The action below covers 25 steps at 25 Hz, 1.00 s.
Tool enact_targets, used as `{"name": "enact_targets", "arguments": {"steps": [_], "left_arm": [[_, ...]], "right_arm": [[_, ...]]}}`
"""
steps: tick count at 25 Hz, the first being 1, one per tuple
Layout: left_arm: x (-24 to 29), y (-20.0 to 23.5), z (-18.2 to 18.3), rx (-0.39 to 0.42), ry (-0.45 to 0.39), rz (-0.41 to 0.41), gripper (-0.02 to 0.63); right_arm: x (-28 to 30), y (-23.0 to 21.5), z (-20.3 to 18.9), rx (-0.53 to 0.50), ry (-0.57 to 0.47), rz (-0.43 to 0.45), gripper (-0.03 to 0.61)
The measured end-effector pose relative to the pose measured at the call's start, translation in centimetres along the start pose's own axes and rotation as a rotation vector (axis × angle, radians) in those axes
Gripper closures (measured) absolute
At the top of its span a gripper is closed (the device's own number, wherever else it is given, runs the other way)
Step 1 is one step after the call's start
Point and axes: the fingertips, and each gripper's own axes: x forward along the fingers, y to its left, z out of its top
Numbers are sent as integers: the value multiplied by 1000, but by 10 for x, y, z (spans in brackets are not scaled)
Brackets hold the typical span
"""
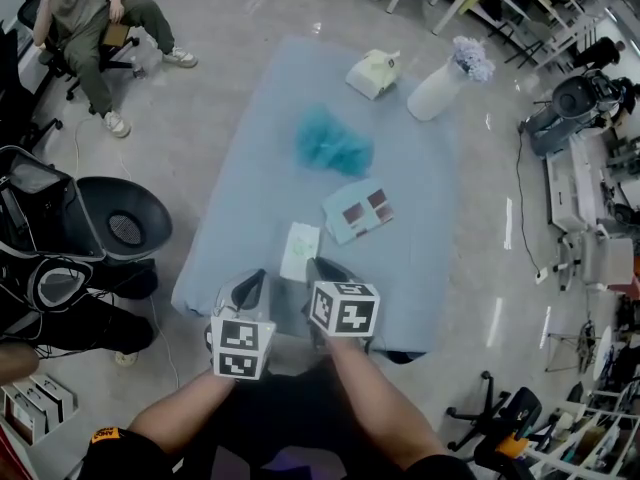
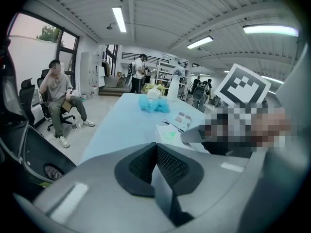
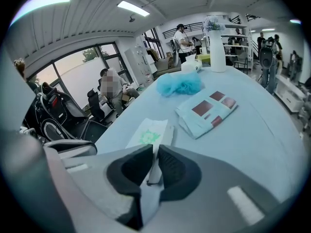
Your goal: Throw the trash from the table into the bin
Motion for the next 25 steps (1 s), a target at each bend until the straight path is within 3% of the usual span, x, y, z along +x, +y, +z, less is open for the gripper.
{"name": "enact_targets", "arguments": {"steps": [14, 25], "left_arm": [[-10, 2, 5, -19, -24, 0, 606], [-12, -39, 24, 8, -57, -76, 606]], "right_arm": [[-22, 20, 20, 50, -91, 74, 569], [-81, -9, 43, 110, -227, 34, 569]]}}
